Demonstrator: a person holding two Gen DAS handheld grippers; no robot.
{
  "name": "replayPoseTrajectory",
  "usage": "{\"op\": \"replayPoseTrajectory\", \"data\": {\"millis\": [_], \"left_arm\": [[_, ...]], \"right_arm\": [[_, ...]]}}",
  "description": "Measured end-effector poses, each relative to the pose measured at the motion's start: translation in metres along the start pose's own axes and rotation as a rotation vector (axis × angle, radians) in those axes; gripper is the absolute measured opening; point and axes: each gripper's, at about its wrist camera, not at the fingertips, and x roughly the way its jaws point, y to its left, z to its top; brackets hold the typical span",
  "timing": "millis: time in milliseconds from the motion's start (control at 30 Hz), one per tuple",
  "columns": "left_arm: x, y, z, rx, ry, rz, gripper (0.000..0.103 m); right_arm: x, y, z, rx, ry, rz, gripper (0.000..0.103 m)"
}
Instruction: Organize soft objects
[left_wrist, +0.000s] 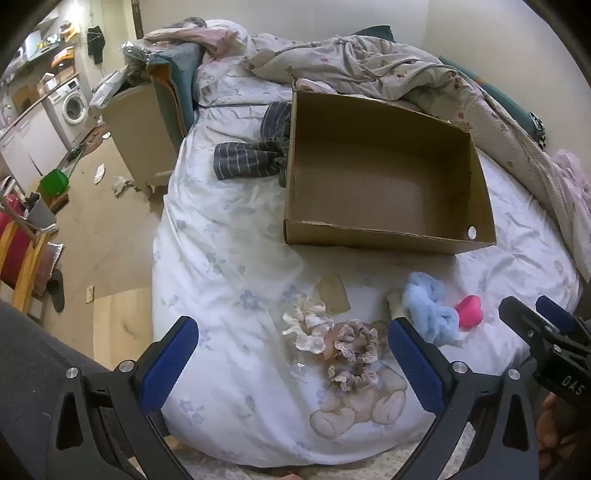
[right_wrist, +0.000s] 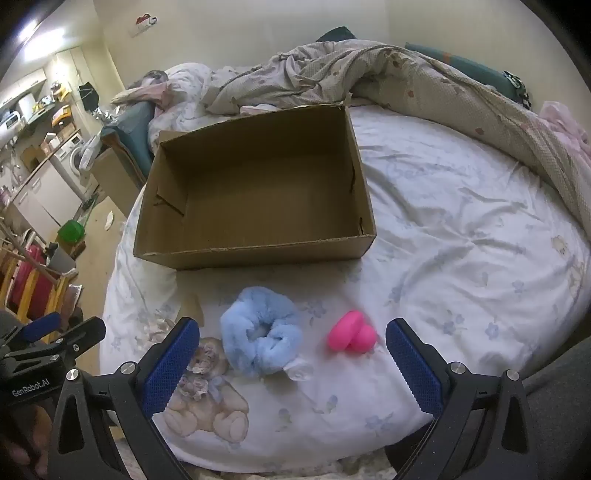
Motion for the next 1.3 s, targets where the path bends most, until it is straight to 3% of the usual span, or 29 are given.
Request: {"op": "replayPoseTrajectory", "data": {"millis": [1300], "left_arm": [[0.003, 0.005, -0.001, -0.033, 0.030, -0.012, 0.103]], "right_arm": [[-0.001, -0.002, -0.001, 0.019, 0.004, 0.026, 0.103]]}}
